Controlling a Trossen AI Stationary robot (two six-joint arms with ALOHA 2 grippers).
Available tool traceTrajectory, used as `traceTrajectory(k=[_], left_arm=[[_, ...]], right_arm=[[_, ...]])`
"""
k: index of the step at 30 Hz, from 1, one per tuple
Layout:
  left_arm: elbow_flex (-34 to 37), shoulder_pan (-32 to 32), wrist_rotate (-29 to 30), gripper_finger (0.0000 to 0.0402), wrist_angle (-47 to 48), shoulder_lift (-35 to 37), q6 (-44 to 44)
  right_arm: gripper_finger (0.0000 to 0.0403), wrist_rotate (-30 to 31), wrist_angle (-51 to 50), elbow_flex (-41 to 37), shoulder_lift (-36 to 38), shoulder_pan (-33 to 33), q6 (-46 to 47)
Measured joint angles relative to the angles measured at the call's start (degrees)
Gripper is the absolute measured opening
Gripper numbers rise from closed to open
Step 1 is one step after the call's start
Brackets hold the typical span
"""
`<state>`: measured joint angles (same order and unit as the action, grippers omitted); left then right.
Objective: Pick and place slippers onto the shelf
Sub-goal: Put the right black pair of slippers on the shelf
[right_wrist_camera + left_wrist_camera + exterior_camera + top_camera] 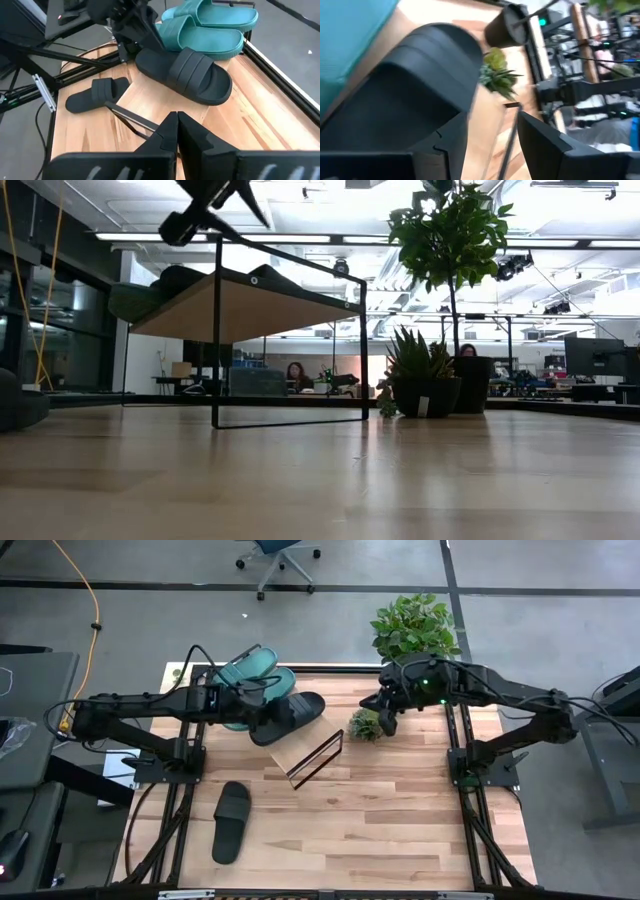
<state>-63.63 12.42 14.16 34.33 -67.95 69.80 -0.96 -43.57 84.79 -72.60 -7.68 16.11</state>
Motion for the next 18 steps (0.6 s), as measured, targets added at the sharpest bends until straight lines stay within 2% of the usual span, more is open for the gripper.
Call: traceTrajectory(k=[6,18], left_arm=[[0.06,-0.06,0.63,0.0160,1.60,-0.73,5.12],[0.02,-0.06,1.41,0.0161,0.37,-5.87,12.26]], right_arm=[[0.0000,-2.48,-0.38,0.00,-0.02,-0.02,-1.18],[0.0000,-3.60,-0.38,0.00,-0.05,-0.02,-1.19]])
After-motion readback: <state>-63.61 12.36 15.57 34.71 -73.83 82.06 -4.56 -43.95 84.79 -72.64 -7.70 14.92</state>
